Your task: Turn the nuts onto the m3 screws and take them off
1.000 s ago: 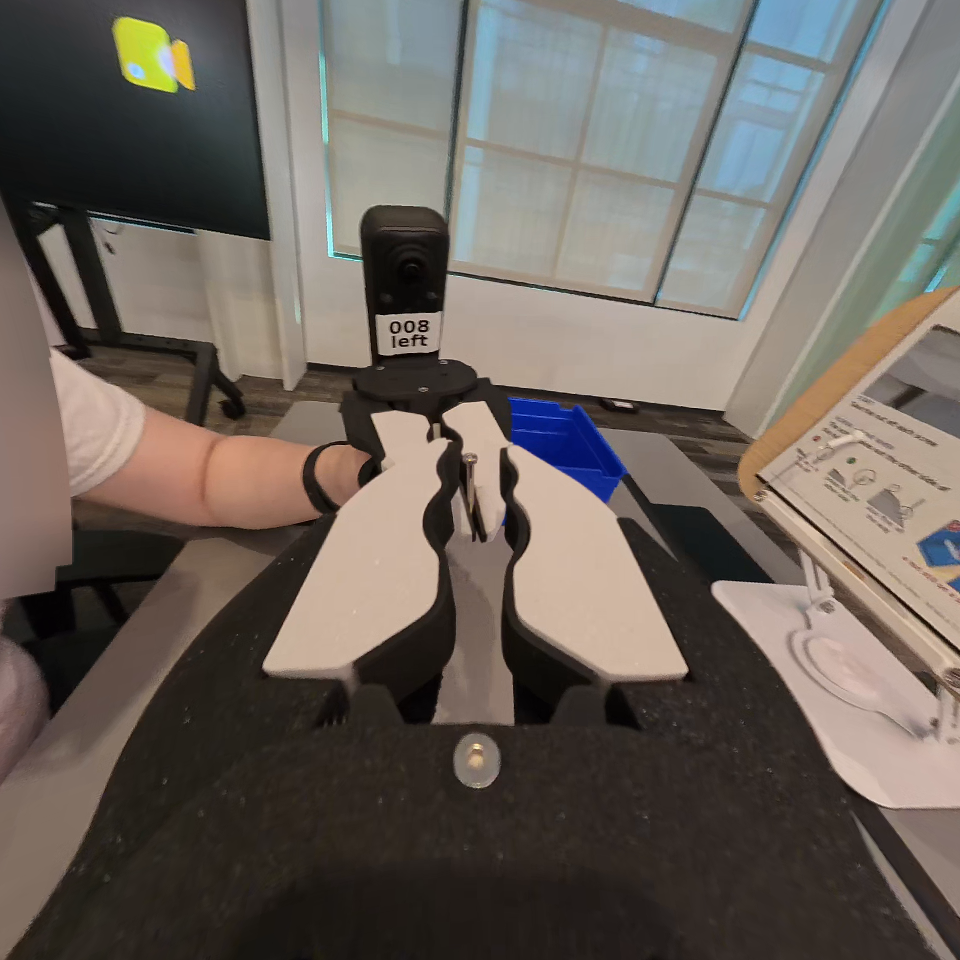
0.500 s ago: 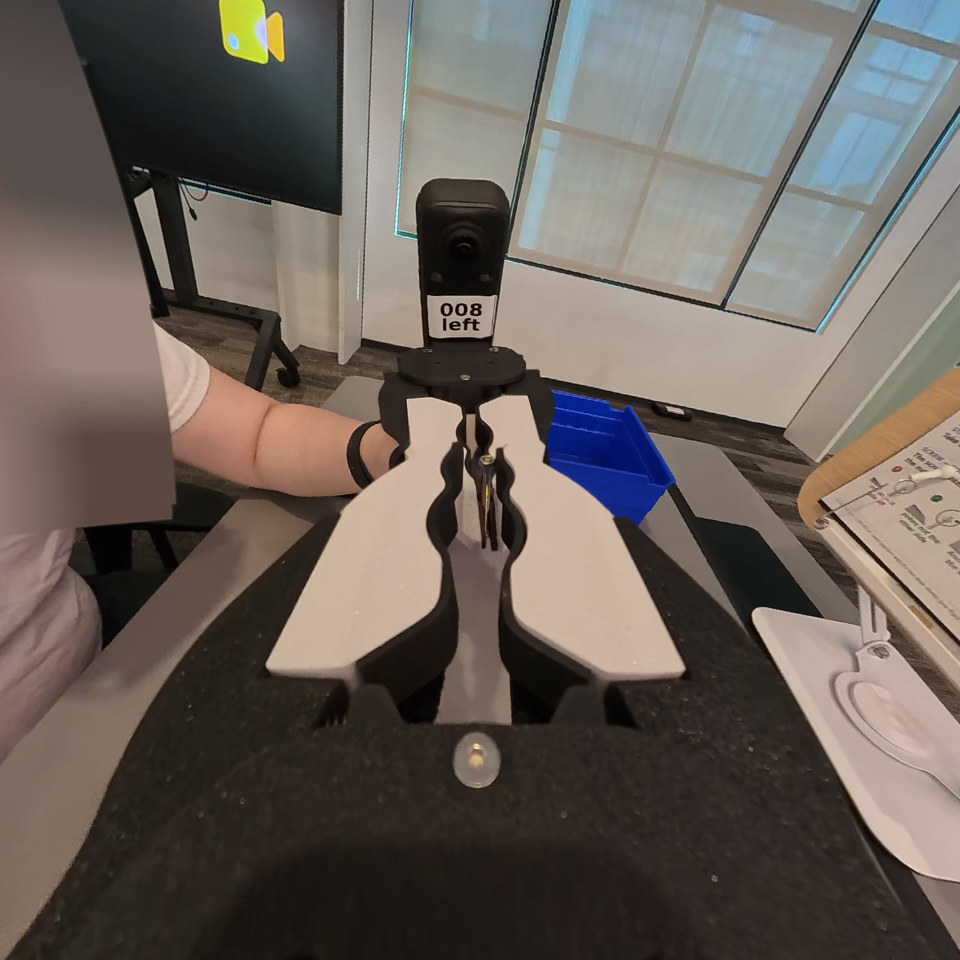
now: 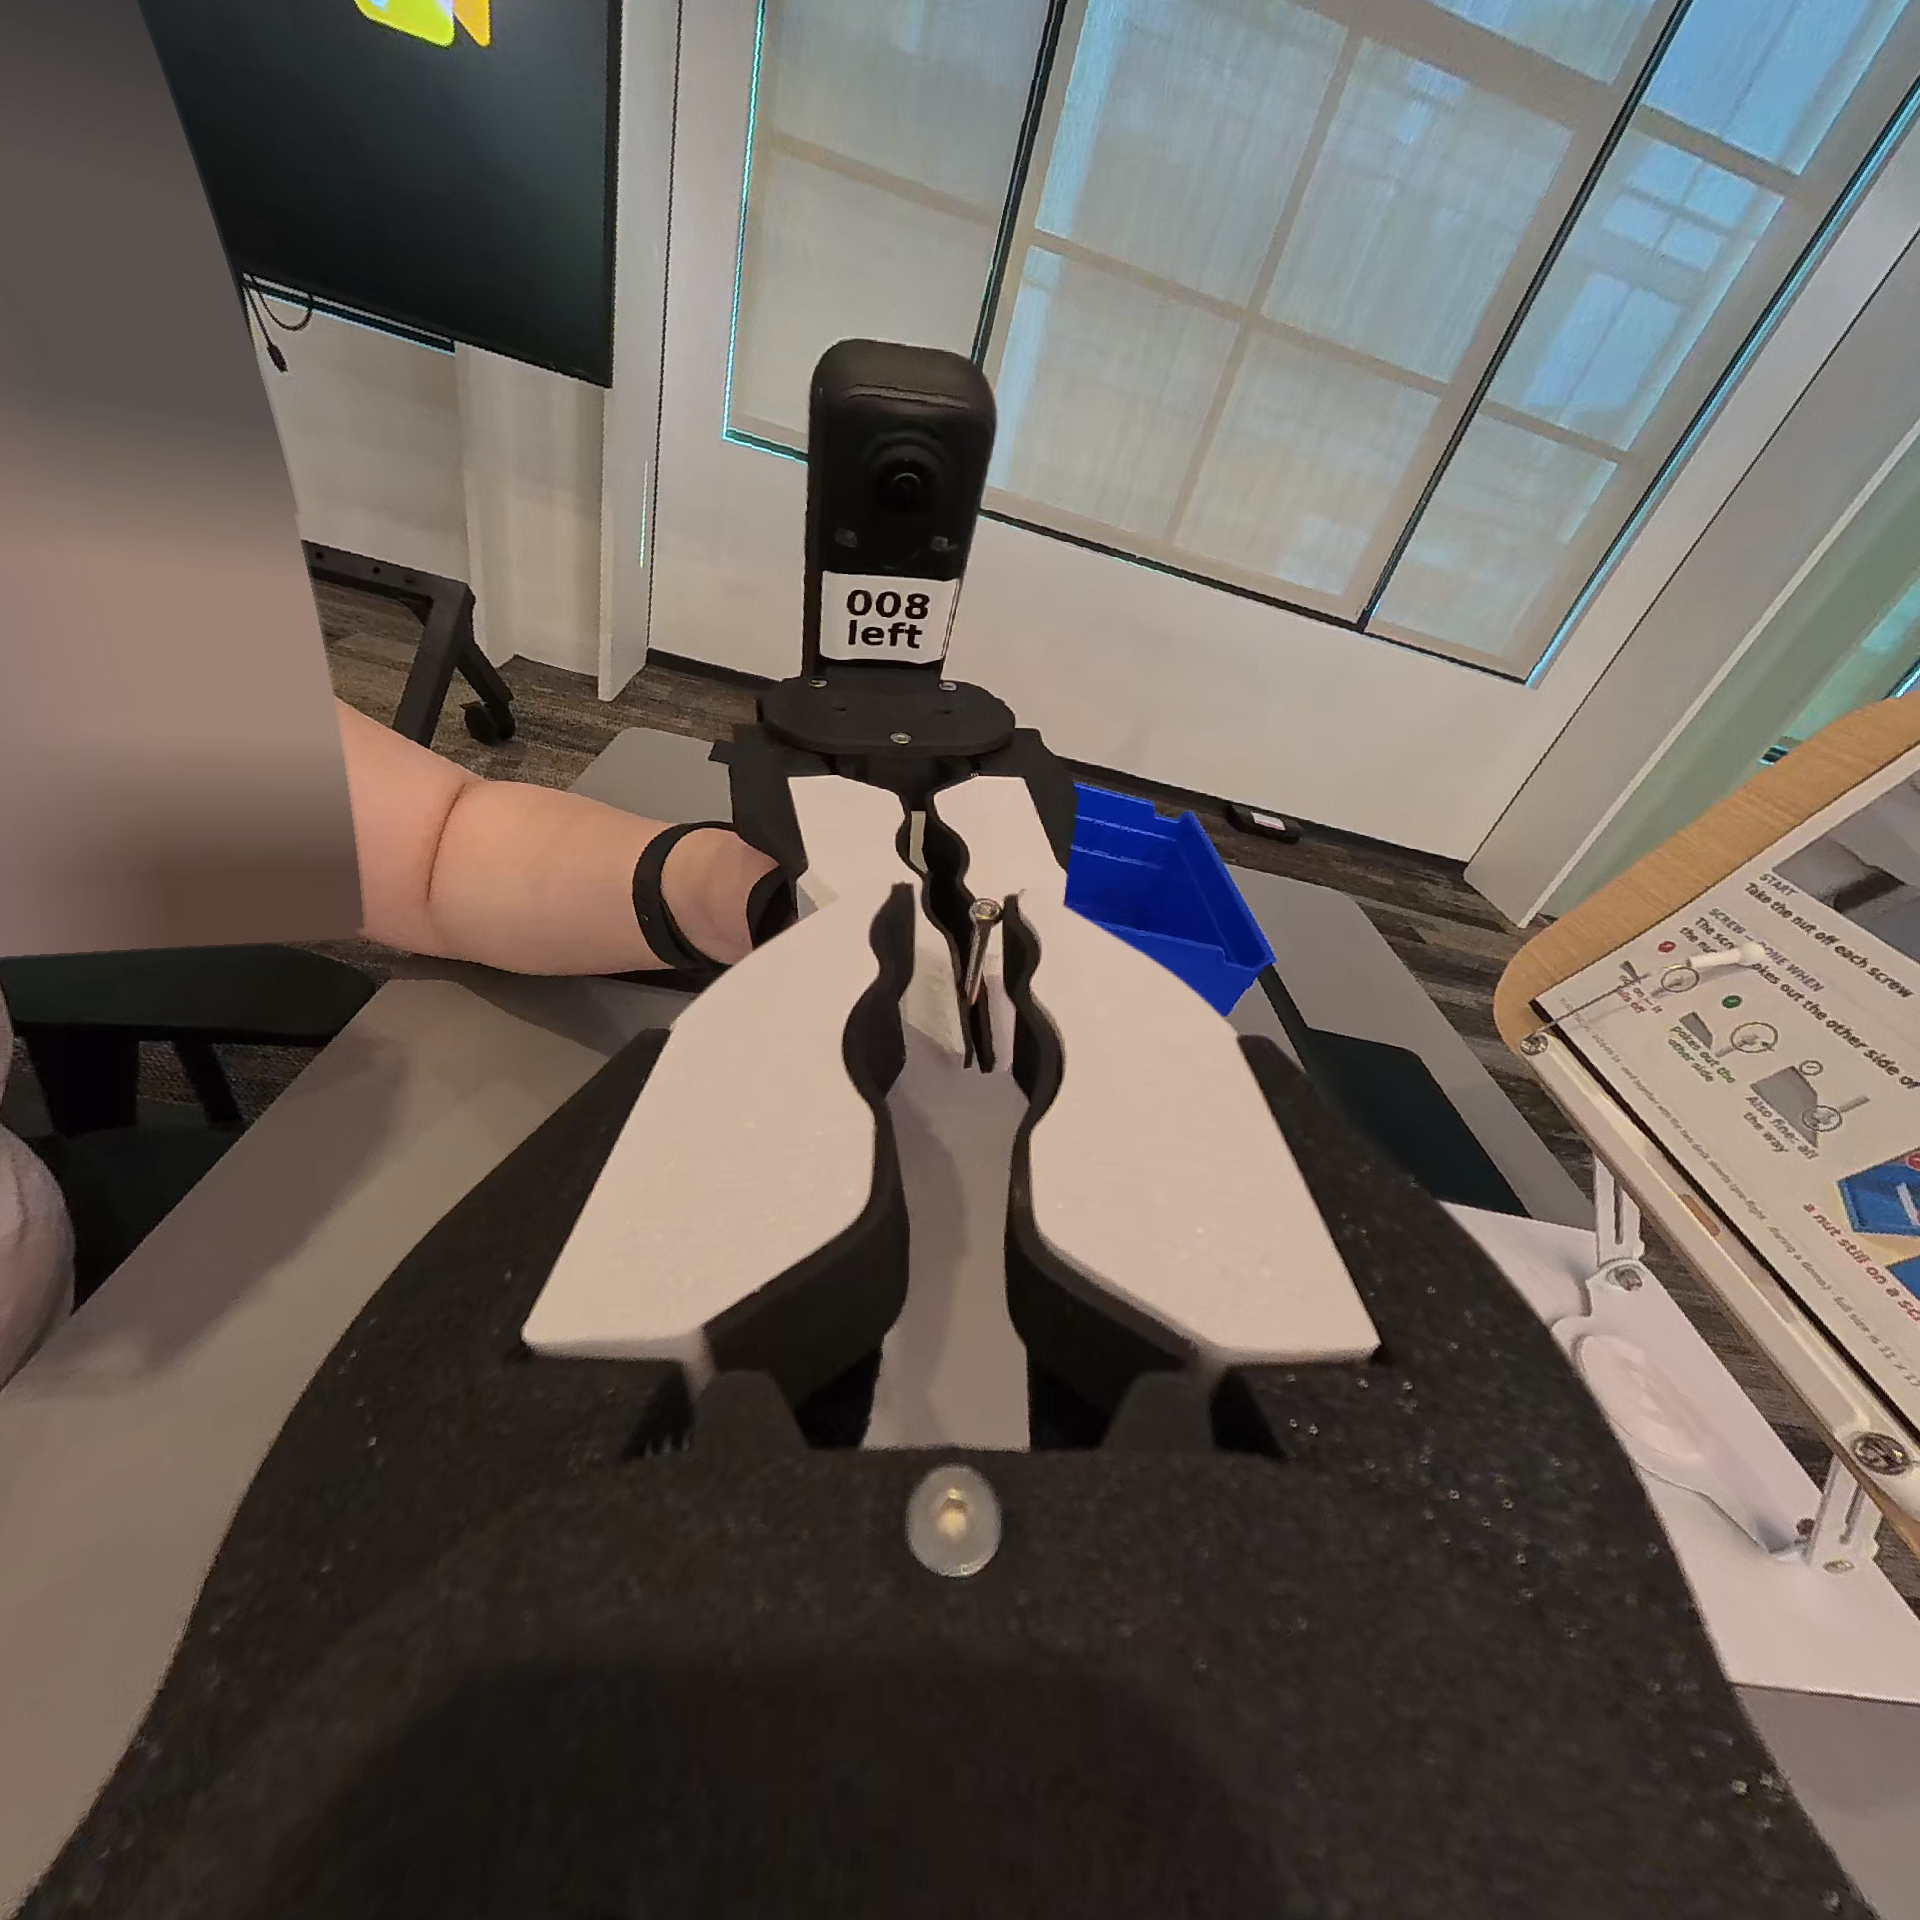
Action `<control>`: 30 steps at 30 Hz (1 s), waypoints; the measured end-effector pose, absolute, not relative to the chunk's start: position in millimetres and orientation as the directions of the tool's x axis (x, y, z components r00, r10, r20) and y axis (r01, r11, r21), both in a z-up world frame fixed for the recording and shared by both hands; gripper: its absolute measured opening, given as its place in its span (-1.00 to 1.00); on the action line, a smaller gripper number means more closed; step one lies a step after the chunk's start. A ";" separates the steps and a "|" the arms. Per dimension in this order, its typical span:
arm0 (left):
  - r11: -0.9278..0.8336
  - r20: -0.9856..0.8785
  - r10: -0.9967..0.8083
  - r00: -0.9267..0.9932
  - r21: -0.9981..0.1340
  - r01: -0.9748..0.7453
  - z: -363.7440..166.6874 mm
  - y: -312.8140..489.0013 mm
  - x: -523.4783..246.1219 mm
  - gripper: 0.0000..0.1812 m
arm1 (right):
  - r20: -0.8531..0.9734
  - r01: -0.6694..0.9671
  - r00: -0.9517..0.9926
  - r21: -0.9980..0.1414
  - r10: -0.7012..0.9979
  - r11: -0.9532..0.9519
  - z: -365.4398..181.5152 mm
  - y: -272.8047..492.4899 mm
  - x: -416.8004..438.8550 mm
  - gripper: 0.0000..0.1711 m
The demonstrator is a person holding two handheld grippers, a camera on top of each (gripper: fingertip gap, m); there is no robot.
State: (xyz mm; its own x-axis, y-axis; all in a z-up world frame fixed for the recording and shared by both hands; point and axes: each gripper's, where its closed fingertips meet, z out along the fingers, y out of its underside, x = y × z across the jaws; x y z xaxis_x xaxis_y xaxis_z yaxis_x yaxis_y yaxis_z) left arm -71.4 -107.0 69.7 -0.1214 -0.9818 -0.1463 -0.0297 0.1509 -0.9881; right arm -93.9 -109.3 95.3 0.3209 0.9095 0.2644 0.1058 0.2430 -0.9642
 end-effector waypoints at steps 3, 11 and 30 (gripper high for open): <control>0.156 -0.150 -0.980 -0.131 -0.987 -0.034 69.1 -109.3 -71.0 -0.99 | 0.271 0.096 0.344 -0.963 0.899 0.254 96.1 -106.6 -95.0 -0.92; 0.153 -0.147 -0.977 -0.155 -0.988 -0.030 69.9 -114.2 -70.9 -0.98 | 0.213 0.073 0.304 -0.977 0.928 0.200 94.7 -108.8 -95.4 -0.90; -0.097 0.109 -0.970 -0.218 -0.993 -0.064 76.9 -104.6 -77.9 -0.64 | -0.150 -0.114 0.249 -0.986 0.957 -0.125 102.0 -96.9 -86.1 -0.97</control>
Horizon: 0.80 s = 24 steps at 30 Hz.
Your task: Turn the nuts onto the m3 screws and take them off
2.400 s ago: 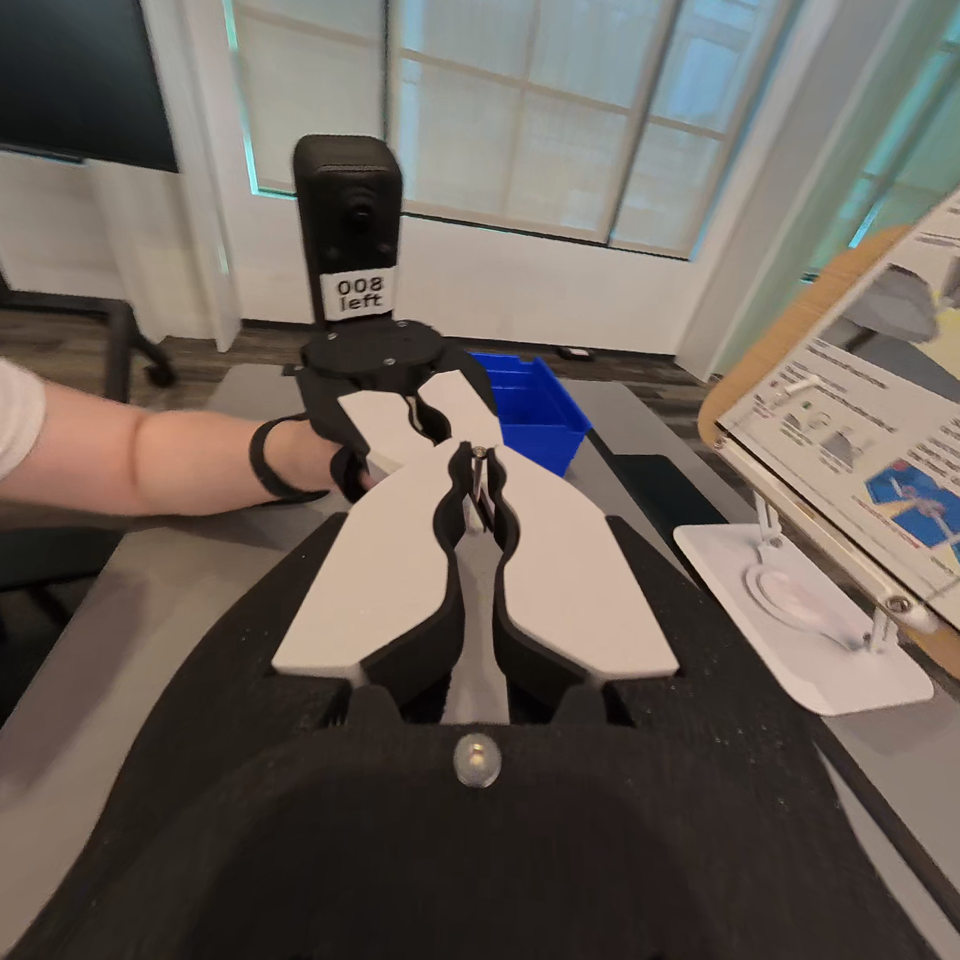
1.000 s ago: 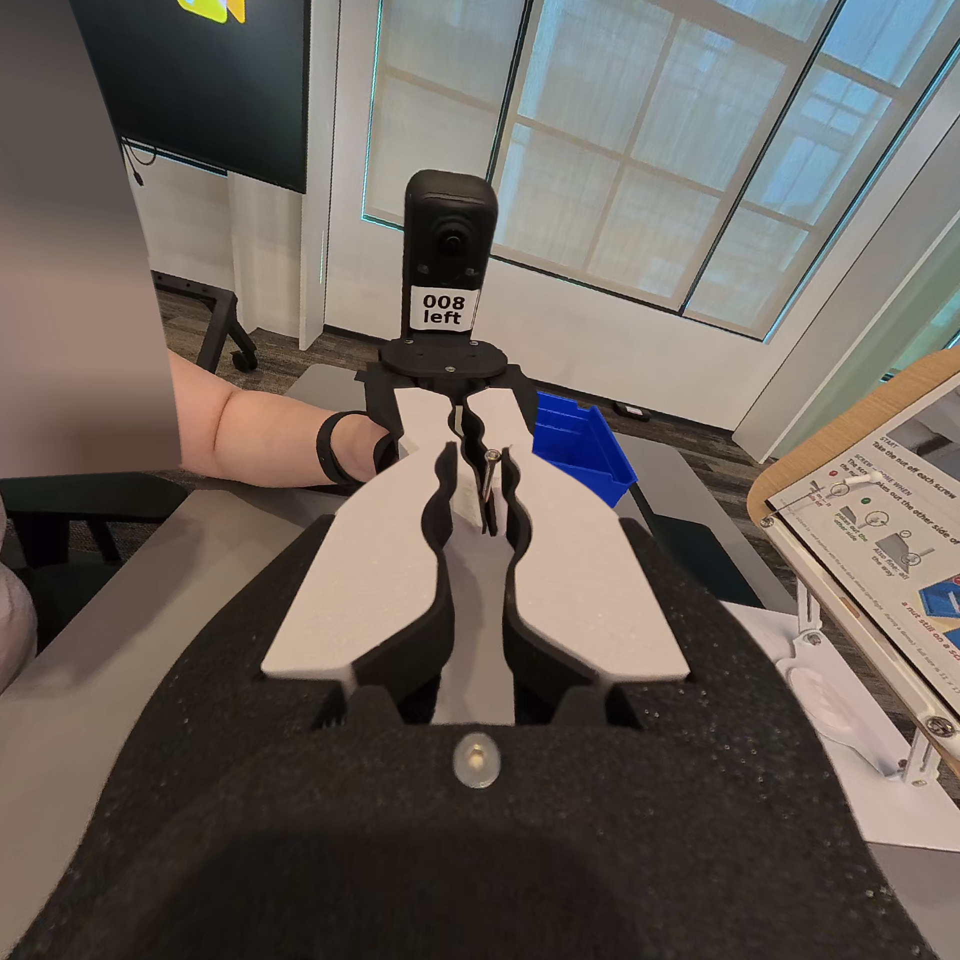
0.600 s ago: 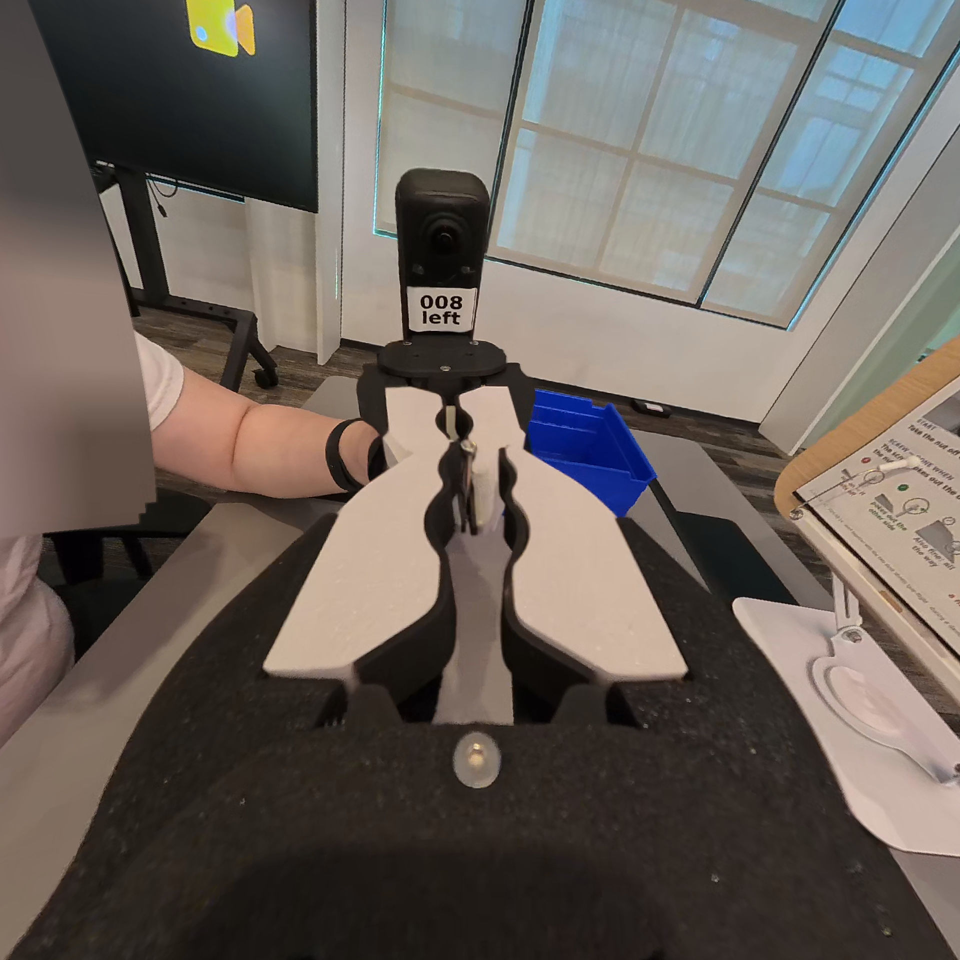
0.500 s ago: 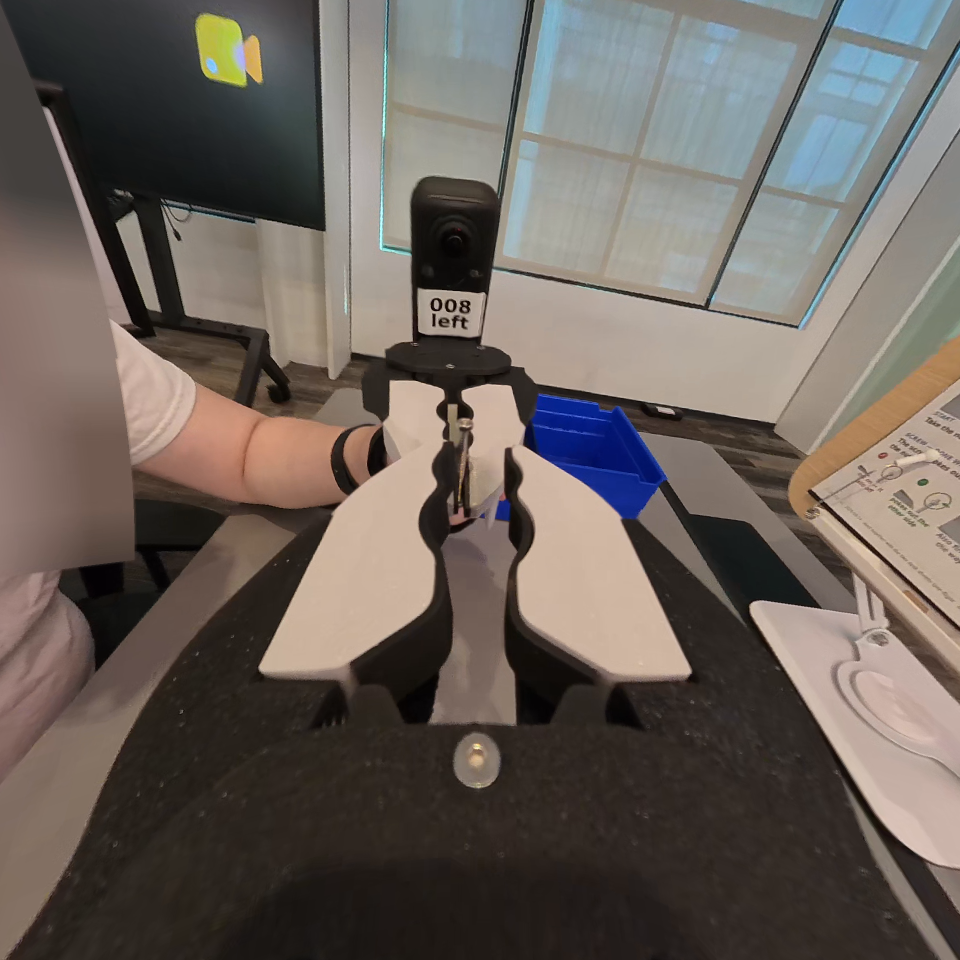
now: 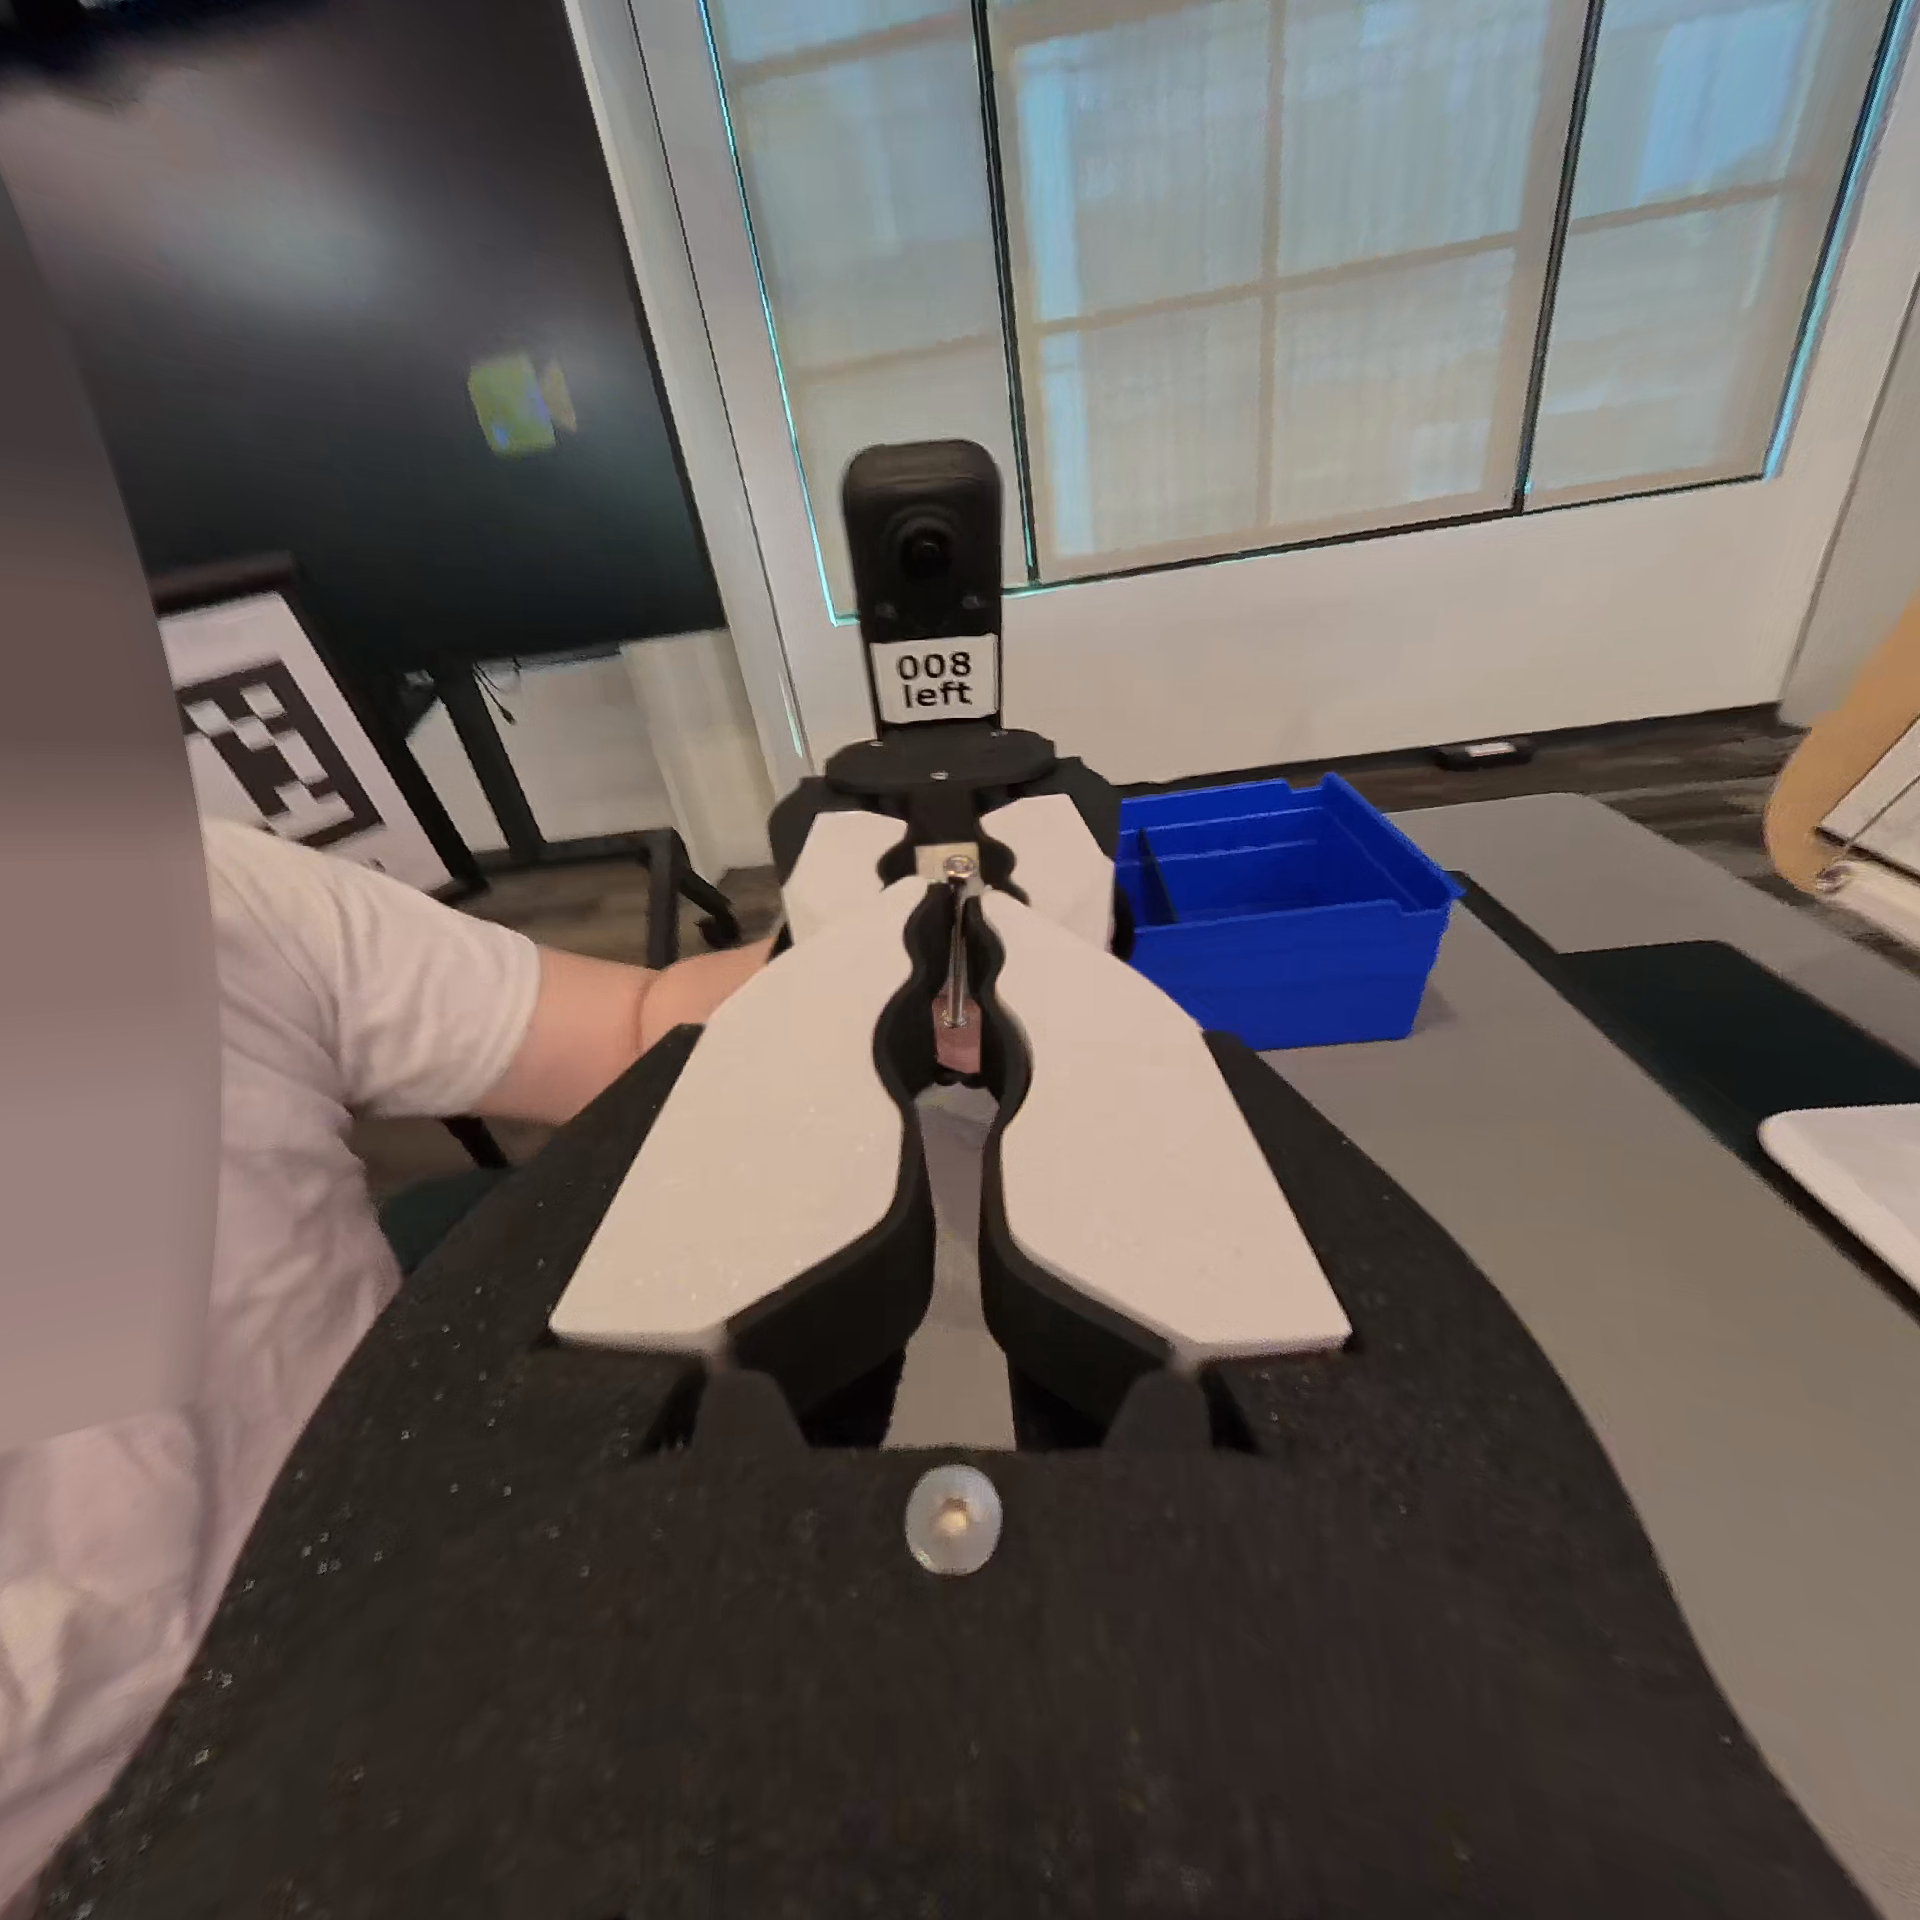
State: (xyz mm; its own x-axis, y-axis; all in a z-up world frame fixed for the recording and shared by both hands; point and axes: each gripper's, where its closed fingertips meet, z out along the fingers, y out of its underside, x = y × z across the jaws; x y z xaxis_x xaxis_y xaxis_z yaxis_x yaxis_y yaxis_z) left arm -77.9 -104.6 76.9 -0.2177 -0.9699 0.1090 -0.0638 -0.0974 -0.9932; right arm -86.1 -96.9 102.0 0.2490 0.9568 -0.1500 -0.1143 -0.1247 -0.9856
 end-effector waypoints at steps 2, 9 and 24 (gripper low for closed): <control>-0.212 0.221 -0.944 -0.244 -0.975 -0.062 80.6 -100.6 -80.6 -0.56 | -0.183 -0.128 0.246 -0.980 0.952 -0.155 101.3 -94.4 -83.5 -0.97; -0.323 0.343 -0.885 -0.314 -0.939 -0.114 71.7 -103.7 -77.5 -0.78 | -0.267 -0.076 0.246 -0.964 0.932 -0.256 84.7 -90.1 -95.3 -0.97; -0.304 0.348 -0.886 -0.306 -0.935 -0.184 58.2 -104.0 -75.3 -0.98 | -0.312 -0.035 0.250 -0.949 0.917 -0.313 74.3 -88.4 -98.5 -0.97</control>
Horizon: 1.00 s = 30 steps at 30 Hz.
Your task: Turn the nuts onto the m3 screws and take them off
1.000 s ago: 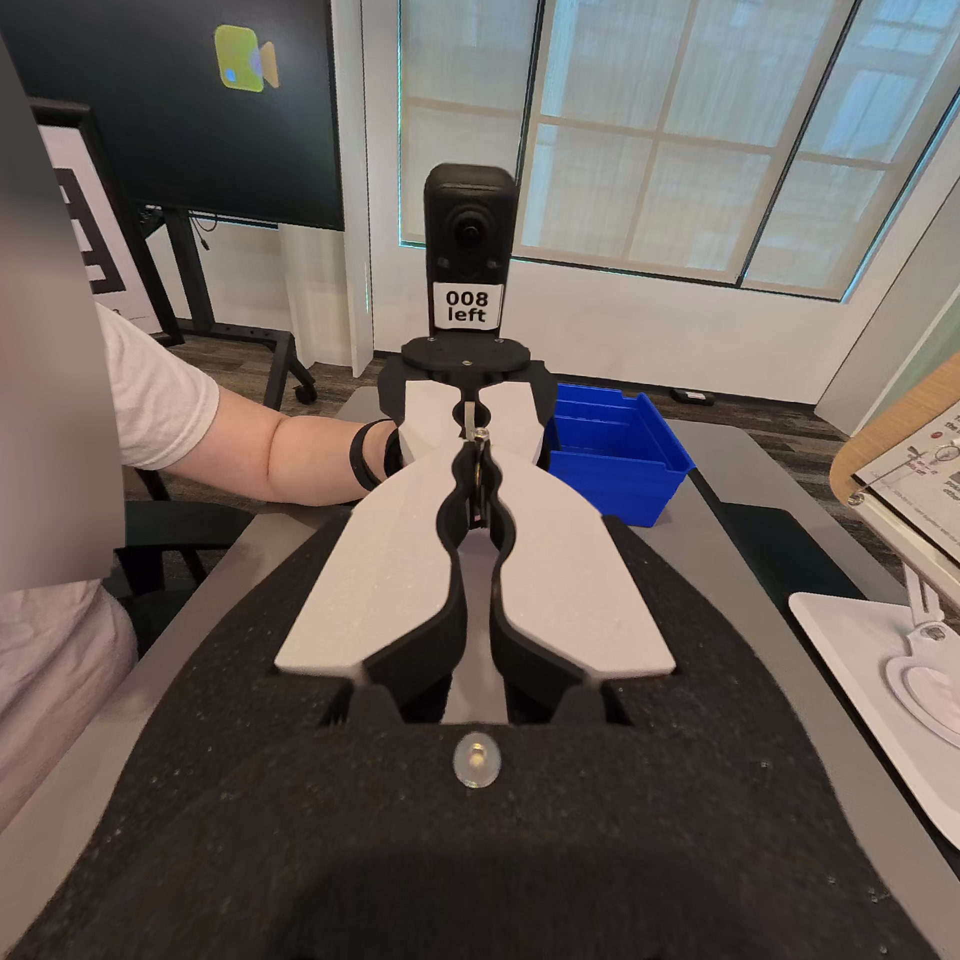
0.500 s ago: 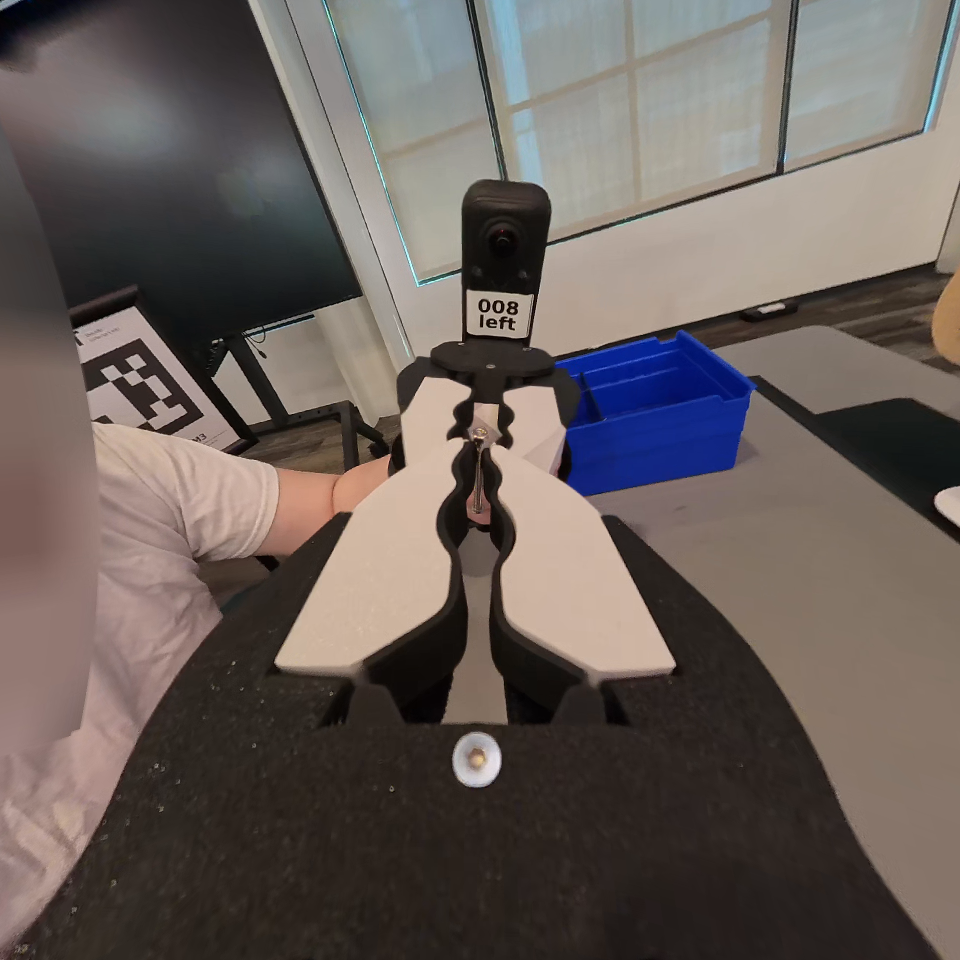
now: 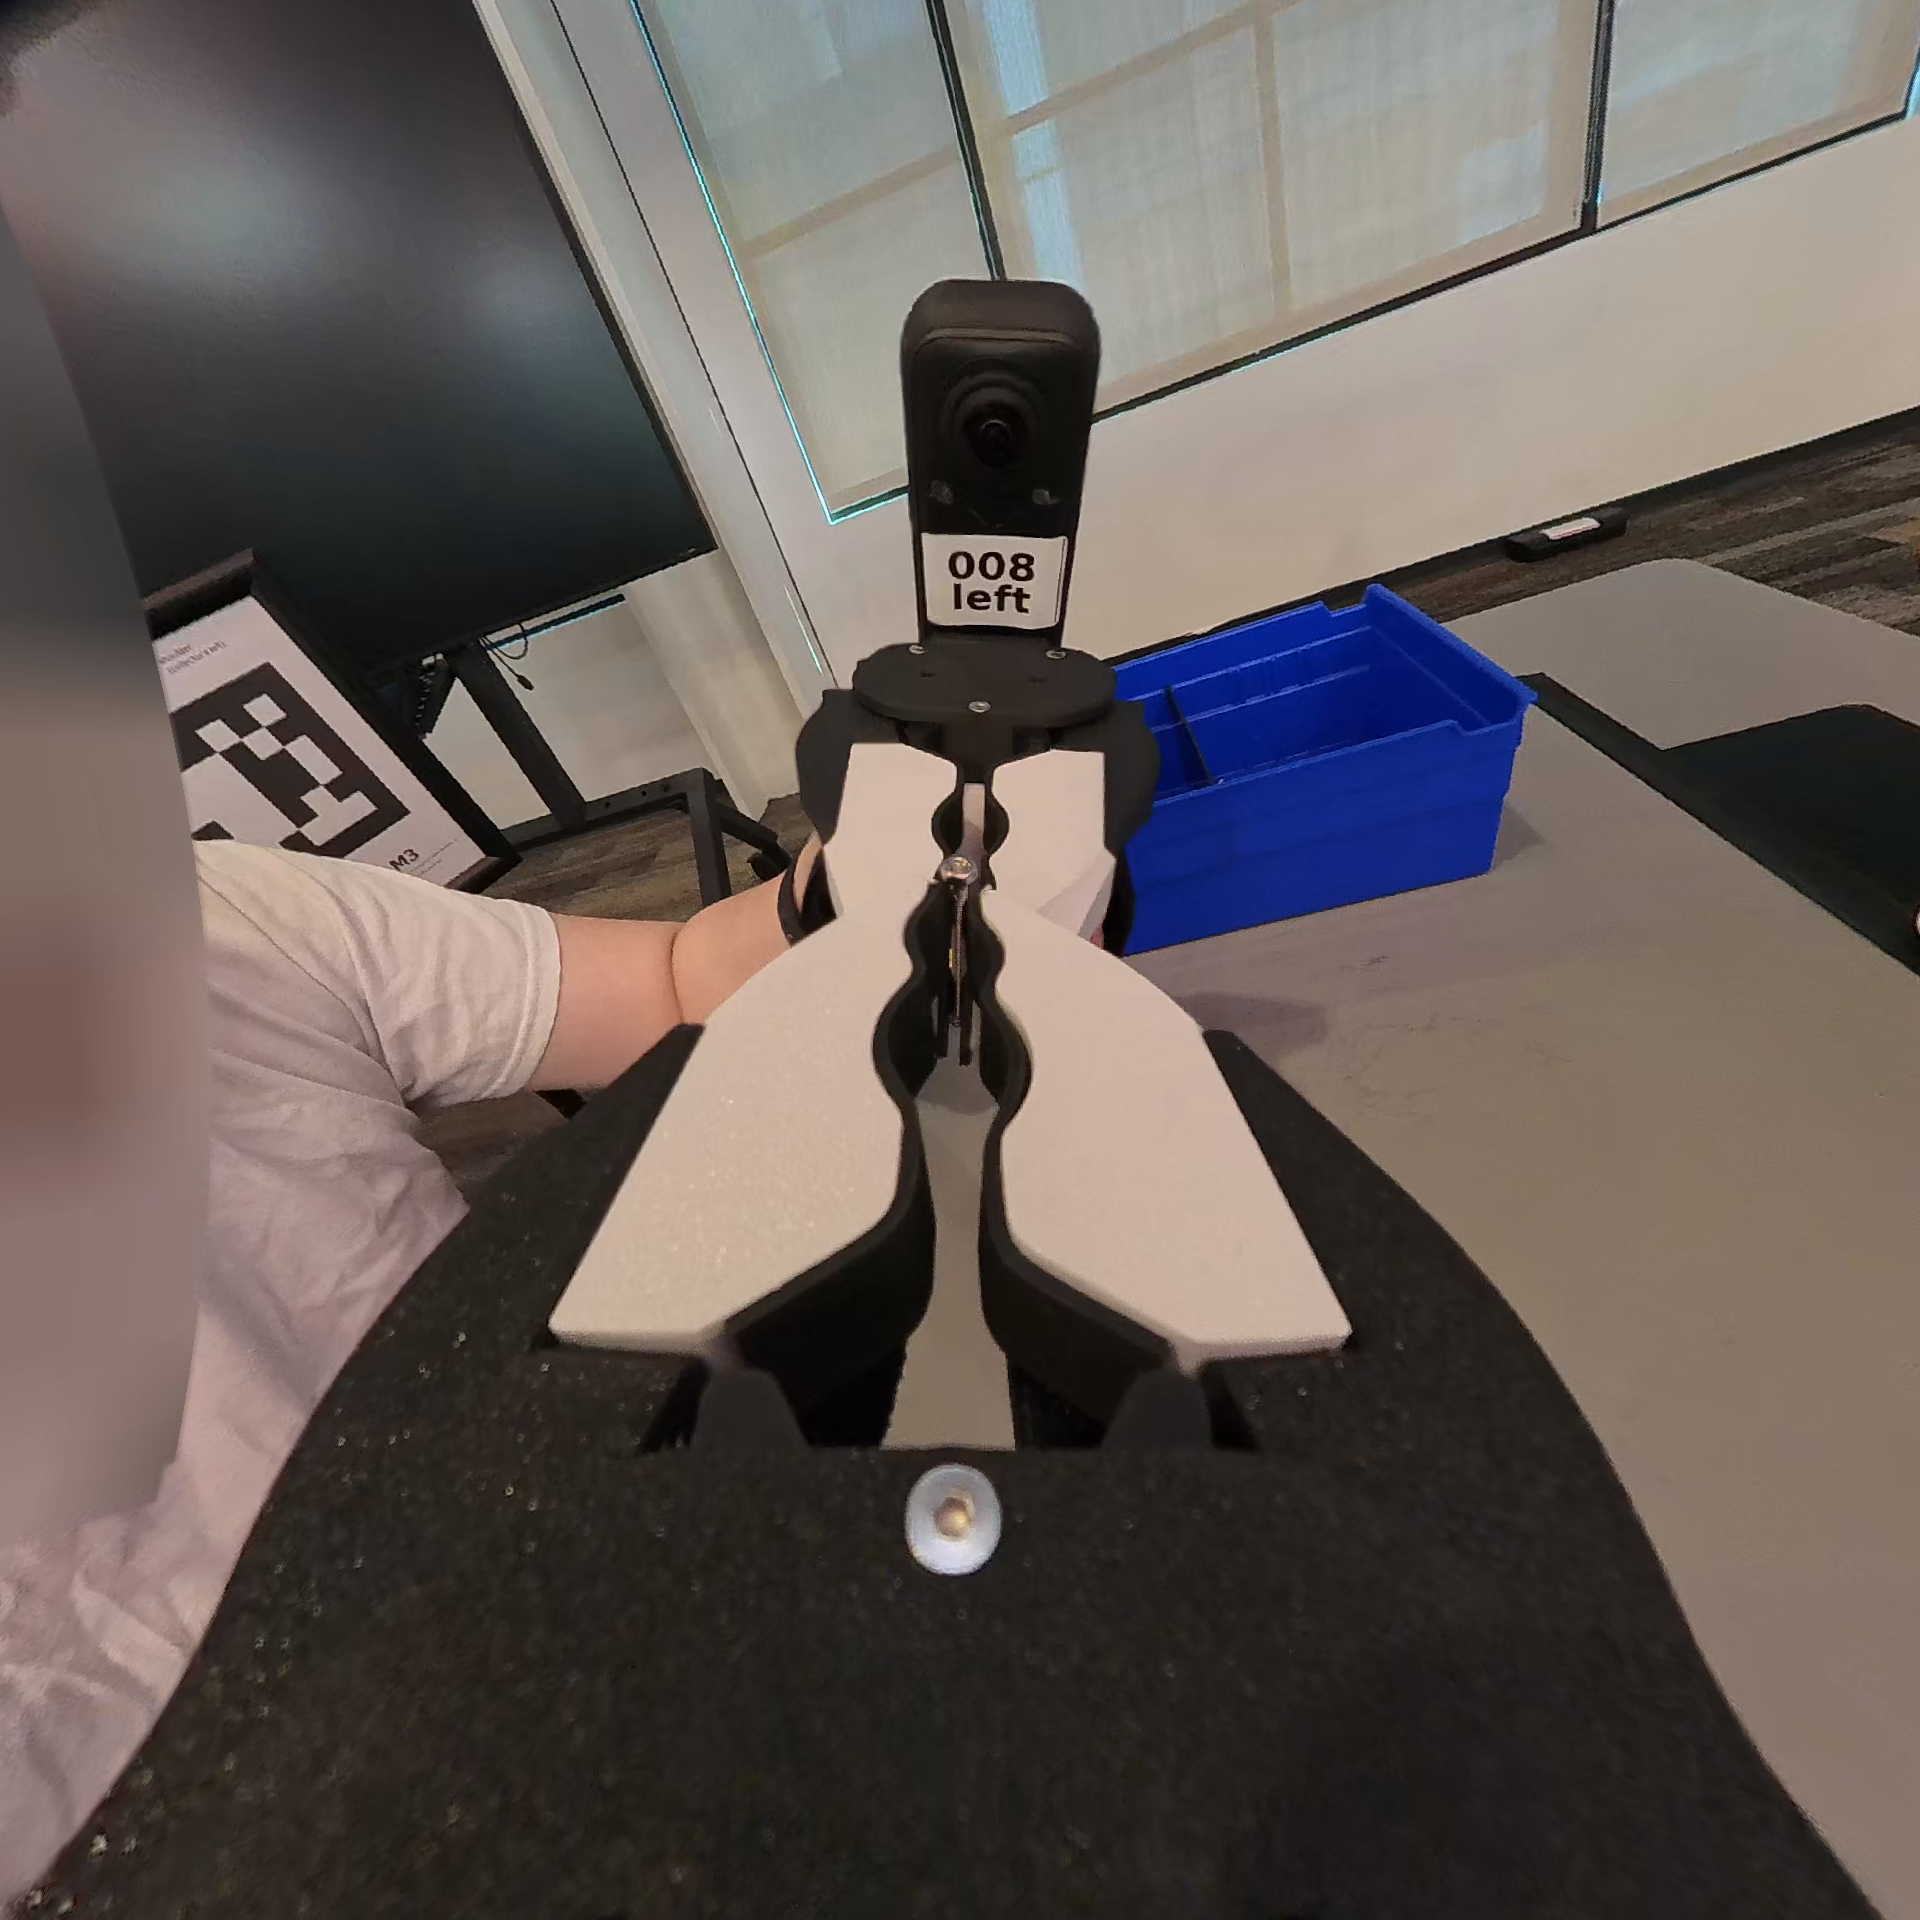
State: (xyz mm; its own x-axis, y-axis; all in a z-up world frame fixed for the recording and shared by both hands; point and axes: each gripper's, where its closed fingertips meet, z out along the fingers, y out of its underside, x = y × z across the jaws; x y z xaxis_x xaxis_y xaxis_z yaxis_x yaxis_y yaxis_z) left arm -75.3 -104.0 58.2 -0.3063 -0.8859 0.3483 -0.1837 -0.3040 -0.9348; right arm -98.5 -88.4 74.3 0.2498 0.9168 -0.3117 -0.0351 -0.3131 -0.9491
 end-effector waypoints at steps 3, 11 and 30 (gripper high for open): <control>-0.280 0.325 -0.895 -0.304 -0.942 -0.183 58.1 -105.3 -75.1 -0.98 | -0.295 -0.022 0.248 -0.954 0.923 -0.299 74.6 -90.0 -98.6 -0.97; 0.004 -0.001 -0.984 -0.181 -1.000 -0.014 85.5 -108.3 -80.2 -0.98 | 0.038 0.042 0.392 -0.999 0.919 0.023 109.9 -103.5 -92.1 -0.71; 0.322 -0.313 -0.941 0.131 -0.945 0.053 110.3 -125.0 -80.9 -0.98 | 0.360 0.191 0.518 -0.933 0.776 0.305 136.1 -129.2 -107.9 -0.88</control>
